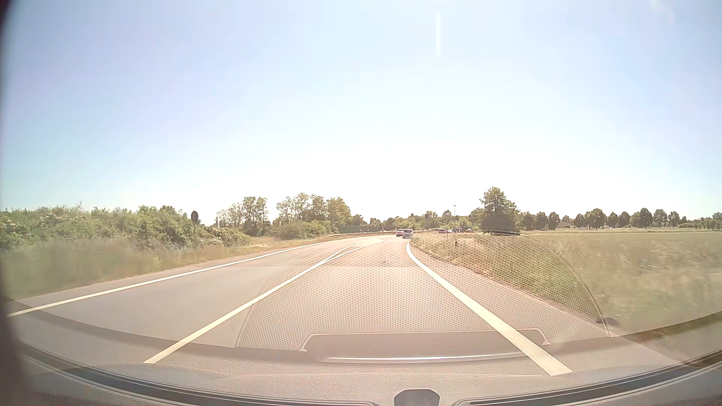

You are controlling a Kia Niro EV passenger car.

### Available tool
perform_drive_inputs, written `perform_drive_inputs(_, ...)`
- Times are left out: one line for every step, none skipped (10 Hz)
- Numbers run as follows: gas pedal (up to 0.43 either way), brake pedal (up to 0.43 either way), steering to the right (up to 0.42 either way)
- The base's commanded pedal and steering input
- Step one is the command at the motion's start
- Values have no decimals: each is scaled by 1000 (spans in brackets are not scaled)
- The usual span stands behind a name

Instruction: Follow the waypoints while adhering to traffic rules and regulations

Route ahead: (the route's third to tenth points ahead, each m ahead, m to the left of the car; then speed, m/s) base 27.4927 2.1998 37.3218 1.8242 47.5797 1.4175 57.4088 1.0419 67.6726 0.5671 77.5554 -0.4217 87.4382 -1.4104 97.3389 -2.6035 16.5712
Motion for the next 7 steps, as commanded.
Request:
perform_drive_inputs(0,30,2)
perform_drive_inputs(0,30,2)
perform_drive_inputs(0,24,2)
perform_drive_inputs(0,30,2)
perform_drive_inputs(0,30,2)
perform_drive_inputs(0,30,2)
perform_drive_inputs(0,30,2)
